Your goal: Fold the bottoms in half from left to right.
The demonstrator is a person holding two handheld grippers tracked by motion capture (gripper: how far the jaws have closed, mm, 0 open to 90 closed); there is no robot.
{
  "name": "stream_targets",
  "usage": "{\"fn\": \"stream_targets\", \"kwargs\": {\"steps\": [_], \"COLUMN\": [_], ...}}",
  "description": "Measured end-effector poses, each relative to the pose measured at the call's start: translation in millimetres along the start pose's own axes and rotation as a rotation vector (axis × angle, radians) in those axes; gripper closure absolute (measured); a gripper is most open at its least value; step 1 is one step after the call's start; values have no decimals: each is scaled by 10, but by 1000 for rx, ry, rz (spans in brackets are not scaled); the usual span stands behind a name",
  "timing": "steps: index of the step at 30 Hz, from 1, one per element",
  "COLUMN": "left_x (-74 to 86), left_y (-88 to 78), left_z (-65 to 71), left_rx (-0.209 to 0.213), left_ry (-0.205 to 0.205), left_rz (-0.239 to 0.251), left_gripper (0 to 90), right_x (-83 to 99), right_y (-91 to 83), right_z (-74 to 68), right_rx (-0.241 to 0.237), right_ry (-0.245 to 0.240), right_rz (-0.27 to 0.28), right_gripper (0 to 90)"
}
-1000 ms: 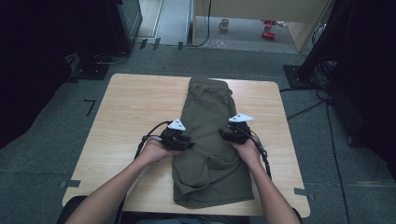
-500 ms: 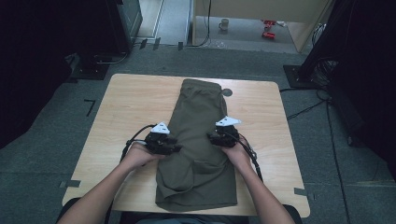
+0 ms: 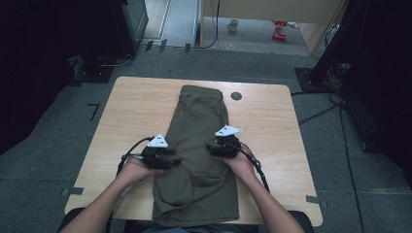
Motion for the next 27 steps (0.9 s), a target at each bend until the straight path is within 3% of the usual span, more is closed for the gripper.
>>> {"fn": "stream_targets", "kwargs": {"steps": [4,13,27], "left_x": [32,126,253], "left_y": [-34,-122,-262], "left_z": [23,121,229], "left_rx": [-4,-31,-24], "left_ry": [-16,18,4], "left_rz": [4,3,-2], "left_gripper": [483,450,449], "right_x": [23,90,197], "right_y": [-5,-34,-91], "right_z": [-74,-239,-466], "right_rx": [-3,-23,-46], "right_ry": [-2,-17,-39], "right_rz": [0,-7,-19], "right_gripper": [386,368,351]}}
Point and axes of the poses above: each handheld gripper's, and its own axes: y roughly forward along the jaws, x roughly out of its underside, z roughly to its right, the point moved 10 cm from there along y, roughly forward along the jaws, and after that the axes turned 15 degrees about -x, right-handed, at the moved point
